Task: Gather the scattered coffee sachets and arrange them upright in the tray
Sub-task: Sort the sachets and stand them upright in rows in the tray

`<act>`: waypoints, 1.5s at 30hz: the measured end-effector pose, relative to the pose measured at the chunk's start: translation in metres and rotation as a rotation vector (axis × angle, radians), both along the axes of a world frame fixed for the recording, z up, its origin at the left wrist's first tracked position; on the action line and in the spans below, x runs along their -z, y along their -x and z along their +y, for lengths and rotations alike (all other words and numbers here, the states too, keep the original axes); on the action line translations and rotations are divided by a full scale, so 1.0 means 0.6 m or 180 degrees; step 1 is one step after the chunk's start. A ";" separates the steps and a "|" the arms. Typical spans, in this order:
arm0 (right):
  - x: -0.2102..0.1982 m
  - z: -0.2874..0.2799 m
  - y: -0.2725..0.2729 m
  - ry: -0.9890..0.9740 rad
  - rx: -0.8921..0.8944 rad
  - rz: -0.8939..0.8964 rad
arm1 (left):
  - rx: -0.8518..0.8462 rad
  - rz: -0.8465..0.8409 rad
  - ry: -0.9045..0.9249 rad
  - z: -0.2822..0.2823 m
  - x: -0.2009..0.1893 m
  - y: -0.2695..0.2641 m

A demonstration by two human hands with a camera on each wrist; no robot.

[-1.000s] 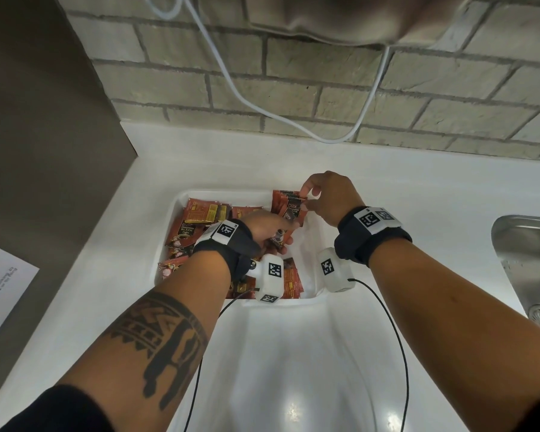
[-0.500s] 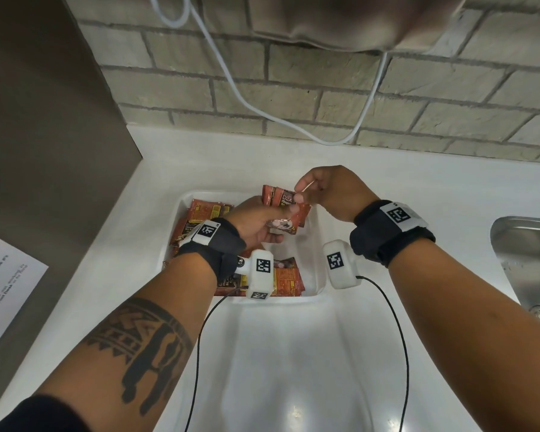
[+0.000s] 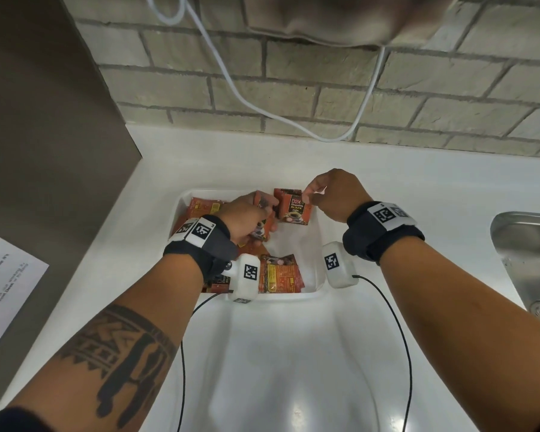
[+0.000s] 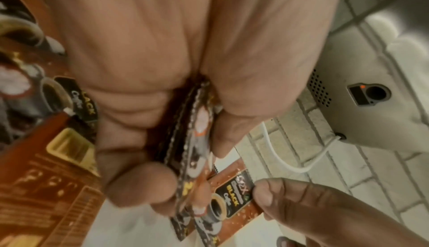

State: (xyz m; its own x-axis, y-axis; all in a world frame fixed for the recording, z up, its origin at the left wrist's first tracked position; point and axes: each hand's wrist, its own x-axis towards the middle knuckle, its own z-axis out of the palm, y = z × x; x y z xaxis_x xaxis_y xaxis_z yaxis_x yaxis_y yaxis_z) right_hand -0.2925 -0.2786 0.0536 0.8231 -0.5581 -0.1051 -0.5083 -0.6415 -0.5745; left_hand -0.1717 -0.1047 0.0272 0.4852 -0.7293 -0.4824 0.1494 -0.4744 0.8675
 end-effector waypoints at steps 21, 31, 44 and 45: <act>0.037 -0.001 -0.026 0.0068 0.0250 0.0074 | 0.1457 -0.0931 -0.1428 -0.056 -0.026 0.041; 0.047 -0.007 -0.025 0.0199 0.0077 0.0084 | 0.0859 -0.0467 -0.1143 -0.070 -0.006 0.046; 0.046 -0.004 -0.021 0.0131 0.0053 0.0066 | 0.0627 0.0083 -0.1008 -0.065 0.007 0.040; 0.046 -0.004 -0.021 0.0124 0.0058 0.0051 | 0.0585 0.0133 -0.0986 -0.066 0.009 0.040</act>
